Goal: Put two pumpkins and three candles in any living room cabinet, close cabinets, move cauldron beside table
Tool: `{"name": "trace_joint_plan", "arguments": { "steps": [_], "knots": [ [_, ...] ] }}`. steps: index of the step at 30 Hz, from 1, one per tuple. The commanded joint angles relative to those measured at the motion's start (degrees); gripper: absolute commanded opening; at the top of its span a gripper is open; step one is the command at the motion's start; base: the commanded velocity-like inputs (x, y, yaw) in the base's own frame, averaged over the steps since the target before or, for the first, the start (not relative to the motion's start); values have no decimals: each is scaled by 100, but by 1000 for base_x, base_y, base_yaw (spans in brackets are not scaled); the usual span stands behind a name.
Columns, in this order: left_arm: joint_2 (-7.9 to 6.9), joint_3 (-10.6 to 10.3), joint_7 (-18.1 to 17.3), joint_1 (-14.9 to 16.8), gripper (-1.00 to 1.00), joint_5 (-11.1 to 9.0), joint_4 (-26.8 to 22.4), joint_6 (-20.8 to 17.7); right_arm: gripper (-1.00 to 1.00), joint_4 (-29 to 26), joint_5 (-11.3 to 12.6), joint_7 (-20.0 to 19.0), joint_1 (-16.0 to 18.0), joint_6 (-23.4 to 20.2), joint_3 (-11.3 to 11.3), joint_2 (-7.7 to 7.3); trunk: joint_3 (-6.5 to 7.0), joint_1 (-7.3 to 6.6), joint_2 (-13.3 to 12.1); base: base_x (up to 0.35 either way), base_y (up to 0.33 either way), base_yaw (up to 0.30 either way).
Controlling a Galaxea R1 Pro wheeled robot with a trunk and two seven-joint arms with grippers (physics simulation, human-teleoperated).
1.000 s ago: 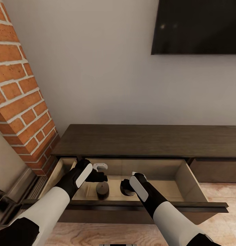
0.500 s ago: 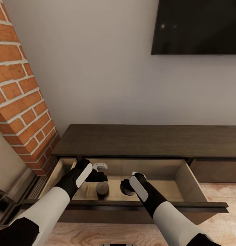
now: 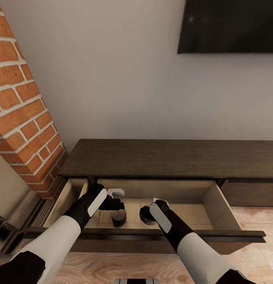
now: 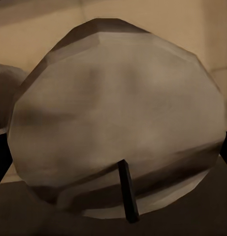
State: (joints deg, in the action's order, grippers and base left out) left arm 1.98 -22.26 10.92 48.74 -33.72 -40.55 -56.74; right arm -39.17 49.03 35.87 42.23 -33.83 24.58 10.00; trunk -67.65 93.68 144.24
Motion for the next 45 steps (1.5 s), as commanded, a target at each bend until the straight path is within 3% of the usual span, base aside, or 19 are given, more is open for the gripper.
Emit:
{"name": "trace_joint_plan", "arguments": {
  "steps": [1, 7, 45],
  "knots": [
    [-3, -15, 55, 4, 100, -60, -5, -13, 100, -7, 40, 50, 4, 7, 11, 0, -28, 1, 4, 0, 0, 0],
    [1, -15, 53, 4, 100, -62, -8, -13, 100, -24, 41, 57, 4, 139, 11, 0, -139, 14, 11, 0, 0, 0],
    [-5, -15, 56, 4, 100, -58, -13, -13, 100, -122, 54, 103, 4, 150, 19, 0, -139, 14, 11, 15, 0, 0]
  ]
}}
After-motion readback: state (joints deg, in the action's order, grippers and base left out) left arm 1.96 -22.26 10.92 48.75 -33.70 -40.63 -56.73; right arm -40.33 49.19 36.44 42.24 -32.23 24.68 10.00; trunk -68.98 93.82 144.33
